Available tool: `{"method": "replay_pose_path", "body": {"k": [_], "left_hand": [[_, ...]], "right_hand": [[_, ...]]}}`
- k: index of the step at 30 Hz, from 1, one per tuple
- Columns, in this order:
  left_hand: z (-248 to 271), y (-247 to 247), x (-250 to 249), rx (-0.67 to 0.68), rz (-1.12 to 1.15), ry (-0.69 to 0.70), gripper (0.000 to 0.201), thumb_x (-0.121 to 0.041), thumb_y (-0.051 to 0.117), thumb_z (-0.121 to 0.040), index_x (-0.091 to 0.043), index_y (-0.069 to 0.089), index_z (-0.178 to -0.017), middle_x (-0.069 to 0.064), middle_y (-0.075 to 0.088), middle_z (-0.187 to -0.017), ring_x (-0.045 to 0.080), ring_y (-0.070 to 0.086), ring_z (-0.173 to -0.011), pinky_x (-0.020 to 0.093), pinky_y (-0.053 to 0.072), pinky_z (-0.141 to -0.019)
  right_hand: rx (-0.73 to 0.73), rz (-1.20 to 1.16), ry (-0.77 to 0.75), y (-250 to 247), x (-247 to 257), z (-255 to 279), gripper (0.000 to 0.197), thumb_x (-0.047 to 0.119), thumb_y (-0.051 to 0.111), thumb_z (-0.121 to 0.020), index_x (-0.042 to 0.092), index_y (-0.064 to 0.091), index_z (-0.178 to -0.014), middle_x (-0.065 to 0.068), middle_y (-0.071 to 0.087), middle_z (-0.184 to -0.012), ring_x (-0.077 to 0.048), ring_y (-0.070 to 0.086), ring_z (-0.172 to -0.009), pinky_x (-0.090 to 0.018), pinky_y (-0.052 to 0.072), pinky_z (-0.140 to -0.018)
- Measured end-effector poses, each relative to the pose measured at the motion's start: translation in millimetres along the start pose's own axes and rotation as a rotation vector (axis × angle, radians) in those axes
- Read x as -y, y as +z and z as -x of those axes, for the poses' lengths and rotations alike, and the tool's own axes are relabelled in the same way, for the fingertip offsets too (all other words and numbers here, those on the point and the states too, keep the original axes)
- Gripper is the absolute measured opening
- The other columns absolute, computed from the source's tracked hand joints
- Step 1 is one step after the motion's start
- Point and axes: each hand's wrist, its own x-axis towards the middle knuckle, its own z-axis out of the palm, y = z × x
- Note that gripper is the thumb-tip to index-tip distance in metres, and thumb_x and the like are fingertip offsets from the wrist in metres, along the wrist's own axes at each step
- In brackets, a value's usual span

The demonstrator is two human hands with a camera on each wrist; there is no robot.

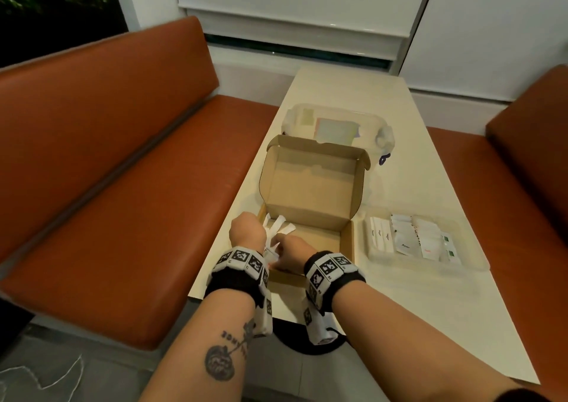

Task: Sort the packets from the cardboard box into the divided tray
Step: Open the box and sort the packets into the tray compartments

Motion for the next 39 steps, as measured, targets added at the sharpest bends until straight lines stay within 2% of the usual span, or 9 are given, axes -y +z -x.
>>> {"method": "replay_pose_path", "body": {"k": [2, 4, 7, 12, 17, 21, 27, 32, 39], "left_hand": [[-0.2, -0.4, 0.4, -0.004, 0.003, 0.003, 0.027, 0.005, 0.042, -0.090, 0.006, 0.066, -0.103, 0.022, 0.064, -0.111, 0.036, 0.060, -0.105, 0.037, 0.049, -0.084], [-0.2, -0.4, 0.9, -0.005, 0.008, 0.002, 0.027, 0.005, 0.043, -0.090, 0.006, 0.066, -0.103, 0.023, 0.064, -0.111, 0.036, 0.060, -0.106, 0.038, 0.049, -0.085], [0.3, 0.3, 1.9, -0.005, 0.013, 0.007, 0.026, 0.005, 0.044, -0.088, 0.007, 0.066, -0.102, 0.026, 0.064, -0.111, 0.038, 0.060, -0.106, 0.041, 0.050, -0.085], [-0.4, 0.7, 3.5, 0.000, 0.025, 0.014, 0.026, 0.004, 0.044, -0.087, 0.004, 0.067, -0.098, 0.023, 0.065, -0.105, 0.037, 0.061, -0.100, 0.039, 0.050, -0.080], [-2.3, 0.6, 6.7, 0.014, 0.073, -0.002, 0.025, -0.003, 0.046, -0.091, 0.000, 0.069, -0.101, 0.021, 0.066, -0.105, 0.036, 0.062, -0.099, 0.037, 0.050, -0.077], [0.2, 0.6, 3.4, 0.002, 0.043, 0.003, 0.023, 0.004, 0.048, -0.087, 0.004, 0.067, -0.098, 0.022, 0.066, -0.104, 0.036, 0.062, -0.099, 0.036, 0.050, -0.077], [1.1, 1.1, 0.1, -0.020, 0.016, -0.009, 0.025, 0.008, 0.044, -0.086, 0.009, 0.065, -0.099, 0.025, 0.065, -0.108, 0.038, 0.060, -0.105, 0.042, 0.051, -0.085], [1.9, 1.4, -1.4, -0.022, 0.000, 0.004, 0.024, 0.006, 0.044, -0.088, 0.006, 0.066, -0.099, 0.023, 0.066, -0.106, 0.036, 0.062, -0.101, 0.039, 0.051, -0.082], [4.8, 2.6, -1.0, -0.048, 0.016, -0.001, 0.027, 0.008, 0.041, -0.087, 0.011, 0.063, -0.102, 0.026, 0.064, -0.109, 0.038, 0.060, -0.106, 0.044, 0.050, -0.085]], "right_hand": [[-0.005, -0.002, 0.003, 1.7, 1.2, 0.0, 0.014, 0.017, 0.067, -0.082, 0.020, 0.058, -0.093, -0.006, 0.059, -0.091, -0.016, 0.048, -0.082, -0.024, 0.041, -0.070], [-0.039, -0.024, -0.009, 3.6, 1.7, -0.2, 0.029, 0.018, 0.062, -0.085, 0.028, 0.043, -0.065, 0.003, 0.050, -0.069, -0.013, 0.045, -0.068, -0.015, 0.035, -0.055], [-0.064, -0.074, -0.028, 5.9, 3.1, -0.3, 0.038, 0.018, 0.057, -0.089, 0.025, 0.037, -0.058, 0.008, 0.040, -0.058, -0.011, 0.038, -0.058, -0.007, 0.031, -0.044], [-0.092, -0.163, -0.007, 11.2, 8.5, -2.1, 0.021, 0.022, 0.059, -0.088, 0.012, 0.041, -0.090, -0.002, 0.049, -0.082, -0.019, 0.045, -0.082, -0.023, 0.034, -0.068], [-0.121, -0.211, -0.061, 13.2, 14.7, -2.3, 0.059, 0.022, 0.063, -0.085, 0.015, 0.030, -0.133, -0.011, 0.063, -0.086, -0.027, 0.057, -0.084, -0.027, 0.039, -0.070], [-0.059, -0.114, -0.078, 9.8, 13.9, -4.5, 0.042, 0.025, 0.056, -0.090, 0.012, 0.044, -0.128, -0.017, 0.061, -0.117, -0.030, 0.057, -0.108, -0.028, 0.041, -0.084], [-0.102, -0.127, -0.161, 7.2, 4.5, -2.2, 0.026, 0.017, 0.060, -0.087, 0.014, 0.064, -0.113, 0.011, 0.048, -0.063, -0.008, 0.045, -0.059, -0.008, 0.032, -0.052], [-0.085, -0.109, -0.160, 4.1, -2.8, -1.6, 0.027, 0.011, 0.067, -0.082, 0.013, 0.067, -0.109, 0.007, 0.048, -0.064, -0.013, 0.044, -0.062, -0.021, 0.037, -0.059], [-0.147, -0.188, -0.128, -13.8, -17.6, 4.3, 0.039, 0.021, 0.074, -0.079, 0.014, 0.063, -0.115, 0.005, 0.055, -0.077, -0.005, 0.047, -0.064, -0.009, 0.028, -0.049]]}}
